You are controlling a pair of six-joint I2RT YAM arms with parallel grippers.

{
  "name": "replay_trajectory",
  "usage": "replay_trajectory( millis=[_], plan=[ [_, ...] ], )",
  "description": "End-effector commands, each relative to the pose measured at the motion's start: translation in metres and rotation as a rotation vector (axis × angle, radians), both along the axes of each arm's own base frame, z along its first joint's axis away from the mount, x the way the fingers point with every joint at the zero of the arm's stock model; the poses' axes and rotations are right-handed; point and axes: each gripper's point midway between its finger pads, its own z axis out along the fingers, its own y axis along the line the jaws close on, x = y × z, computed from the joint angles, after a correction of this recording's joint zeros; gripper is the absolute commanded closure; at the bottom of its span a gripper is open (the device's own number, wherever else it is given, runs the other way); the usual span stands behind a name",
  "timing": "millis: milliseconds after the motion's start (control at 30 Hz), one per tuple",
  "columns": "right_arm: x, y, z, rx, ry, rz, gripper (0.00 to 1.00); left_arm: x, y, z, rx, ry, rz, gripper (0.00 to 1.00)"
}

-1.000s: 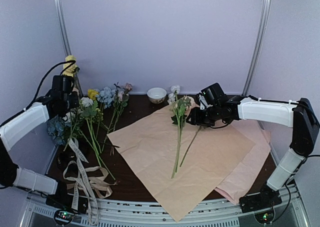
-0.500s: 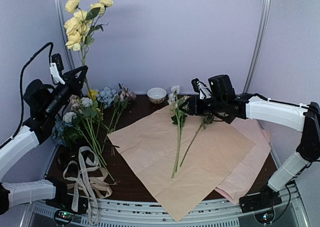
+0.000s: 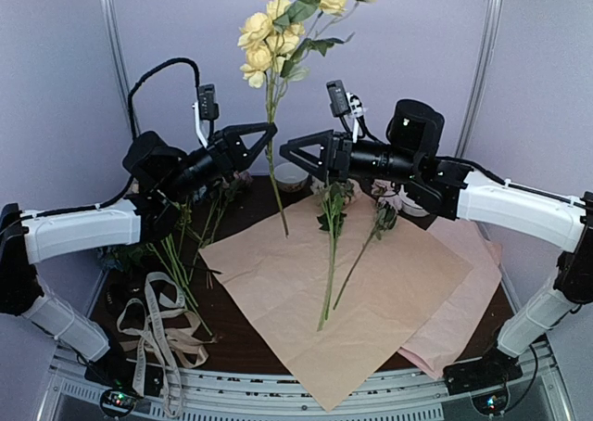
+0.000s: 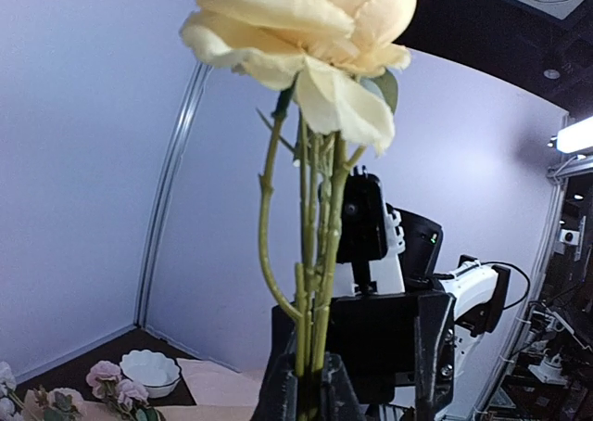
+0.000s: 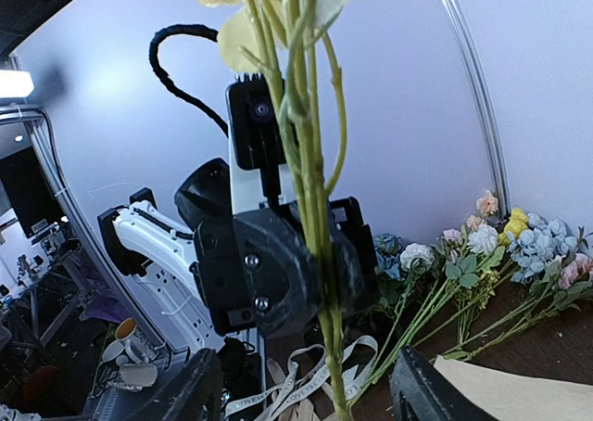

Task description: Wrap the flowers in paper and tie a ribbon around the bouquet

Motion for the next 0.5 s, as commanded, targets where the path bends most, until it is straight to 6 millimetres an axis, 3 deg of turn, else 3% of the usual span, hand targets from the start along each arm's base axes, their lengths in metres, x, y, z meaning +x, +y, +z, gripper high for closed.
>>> replay_trajectory(
  millis=[0, 233, 367, 467],
  plan=[
    [-0.001, 0.008, 0.003, 0.029, -0.007, 0.031, 0.42, -0.027, 0.000, 0.043, -0.102, -0.096, -0.079, 1.00],
    [0.008, 0.011, -0.016, -0.007, 0.041, -0.010, 0.60, -0.026, -0.011, 0.033, -0.084, -0.063, -0.086, 1.00],
    [0.006, 0.012, -0.016, -0.005, 0.042, 0.004, 0.70, -0.020, -0.015, 0.027, -0.072, -0.040, -0.075, 1.00],
    [0.007, 0.013, -0.022, -0.027, 0.041, 0.001, 0.65, -0.016, -0.017, 0.023, -0.059, -0.035, -0.060, 1.00]
  ],
)
